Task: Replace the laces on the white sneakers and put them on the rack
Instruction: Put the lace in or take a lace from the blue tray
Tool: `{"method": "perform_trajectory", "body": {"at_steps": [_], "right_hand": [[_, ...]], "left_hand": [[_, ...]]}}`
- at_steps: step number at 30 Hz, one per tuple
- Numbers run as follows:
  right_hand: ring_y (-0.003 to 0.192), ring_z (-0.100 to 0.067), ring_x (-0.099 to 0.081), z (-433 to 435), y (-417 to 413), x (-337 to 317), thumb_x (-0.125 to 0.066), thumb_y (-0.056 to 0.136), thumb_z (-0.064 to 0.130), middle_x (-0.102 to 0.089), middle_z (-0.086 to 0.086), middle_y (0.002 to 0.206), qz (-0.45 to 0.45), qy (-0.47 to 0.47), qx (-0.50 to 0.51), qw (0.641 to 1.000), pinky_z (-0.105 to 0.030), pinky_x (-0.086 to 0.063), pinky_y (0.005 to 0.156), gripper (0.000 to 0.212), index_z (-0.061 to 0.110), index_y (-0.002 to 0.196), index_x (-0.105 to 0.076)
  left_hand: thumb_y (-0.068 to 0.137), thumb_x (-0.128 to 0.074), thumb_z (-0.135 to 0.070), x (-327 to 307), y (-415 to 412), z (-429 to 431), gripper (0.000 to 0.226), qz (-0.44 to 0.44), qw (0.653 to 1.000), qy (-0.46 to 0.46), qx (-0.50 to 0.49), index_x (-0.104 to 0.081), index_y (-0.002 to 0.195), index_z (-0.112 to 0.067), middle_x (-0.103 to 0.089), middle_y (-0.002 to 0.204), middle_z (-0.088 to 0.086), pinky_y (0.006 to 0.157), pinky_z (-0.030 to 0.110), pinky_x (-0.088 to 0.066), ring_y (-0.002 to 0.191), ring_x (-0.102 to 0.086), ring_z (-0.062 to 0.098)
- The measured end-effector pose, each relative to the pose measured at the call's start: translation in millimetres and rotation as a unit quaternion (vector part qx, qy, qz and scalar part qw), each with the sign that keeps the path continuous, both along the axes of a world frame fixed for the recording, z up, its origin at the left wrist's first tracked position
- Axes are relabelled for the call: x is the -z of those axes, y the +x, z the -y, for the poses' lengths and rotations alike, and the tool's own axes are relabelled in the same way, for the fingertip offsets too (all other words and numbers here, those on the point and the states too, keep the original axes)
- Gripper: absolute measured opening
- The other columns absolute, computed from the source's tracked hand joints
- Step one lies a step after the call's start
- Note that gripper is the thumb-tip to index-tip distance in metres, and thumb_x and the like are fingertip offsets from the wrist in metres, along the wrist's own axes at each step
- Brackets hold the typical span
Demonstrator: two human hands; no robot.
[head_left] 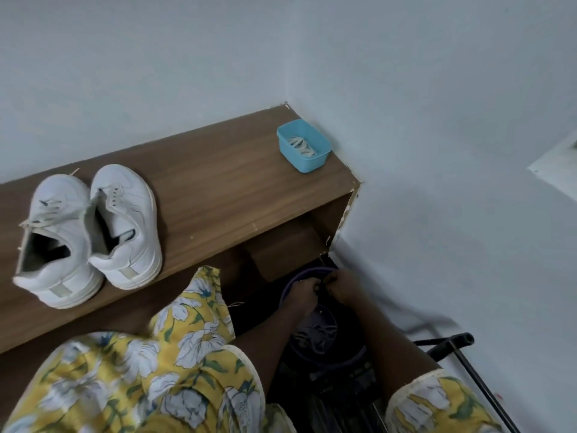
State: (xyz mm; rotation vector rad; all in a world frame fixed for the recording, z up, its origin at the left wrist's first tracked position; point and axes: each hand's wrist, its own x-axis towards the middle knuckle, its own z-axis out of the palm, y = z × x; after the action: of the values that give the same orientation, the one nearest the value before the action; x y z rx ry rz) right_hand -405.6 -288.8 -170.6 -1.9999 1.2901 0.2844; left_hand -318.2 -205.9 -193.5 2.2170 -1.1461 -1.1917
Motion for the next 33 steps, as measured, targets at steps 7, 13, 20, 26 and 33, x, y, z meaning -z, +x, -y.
{"method": "perform_trajectory", "body": {"at_steps": [7, 13, 20, 26, 33], "right_hand": [[0.101, -0.029, -0.059, -14.0, 86.5, -75.2, -0.050, 0.091, 0.013, -0.066, -0.013, 0.108, 0.066, -0.090, -0.044, 0.993, -0.031, -0.043, 0.085, 0.025, -0.001, 0.105, -0.067], [0.110, -0.031, -0.057, -65.3, 181.9, -122.7, -0.053, 0.093, 0.020, -0.064, -0.017, 0.115, 0.174, -0.121, -0.074, 0.975, -0.034, -0.040, 0.092, 0.027, 0.001, 0.110, -0.064], [0.121, -0.027, -0.051, -140.2, 260.2, -145.7, -0.042, 0.099, 0.038, -0.056, -0.012, 0.131, 0.157, -0.088, -0.170, 0.969, -0.028, -0.036, 0.088, 0.044, 0.007, 0.129, -0.053], [0.116, -0.023, -0.054, -161.7, 291.5, -133.8, -0.047, 0.097, 0.025, -0.057, -0.010, 0.126, 0.118, -0.169, -0.241, 0.948, -0.028, -0.042, 0.095, 0.032, 0.008, 0.123, -0.053], [0.122, -0.021, -0.049, -146.5, 301.6, -124.7, -0.035, 0.101, 0.017, -0.052, -0.009, 0.131, 0.097, -0.242, -0.204, 0.943, -0.025, -0.037, 0.098, 0.031, 0.008, 0.127, -0.048]], "left_hand": [[0.095, -0.039, -0.006, -71.4, 73.0, -13.5, 0.037, 0.084, 0.989, -0.112, -0.046, -0.056, 0.127, -0.007, -0.060, 0.125, 0.014, 0.098, 0.034, -0.042, 0.116, -0.055, 0.029], [0.088, -0.046, -0.032, -137.9, 156.0, -67.3, 0.042, 0.207, 0.945, -0.212, -0.135, -0.062, 0.119, -0.009, -0.063, 0.115, 0.013, 0.092, 0.033, -0.040, 0.107, -0.058, 0.030], [0.083, -0.036, -0.011, -156.9, 236.7, -136.6, 0.045, 0.408, 0.833, -0.199, -0.317, -0.059, 0.120, 0.001, -0.061, 0.119, 0.017, 0.098, 0.035, -0.047, 0.110, -0.059, 0.030], [0.092, -0.053, -0.020, -148.8, 259.4, -168.2, 0.060, 0.329, 0.884, -0.027, -0.332, -0.025, 0.142, -0.002, -0.048, 0.134, 0.012, 0.096, 0.027, -0.044, 0.120, -0.052, 0.021], [0.098, -0.042, -0.014, -152.3, 267.9, -158.5, 0.025, 0.284, 0.918, -0.009, -0.276, -0.045, 0.123, -0.009, -0.058, 0.120, 0.008, 0.087, 0.026, -0.047, 0.110, -0.059, 0.020]]}}
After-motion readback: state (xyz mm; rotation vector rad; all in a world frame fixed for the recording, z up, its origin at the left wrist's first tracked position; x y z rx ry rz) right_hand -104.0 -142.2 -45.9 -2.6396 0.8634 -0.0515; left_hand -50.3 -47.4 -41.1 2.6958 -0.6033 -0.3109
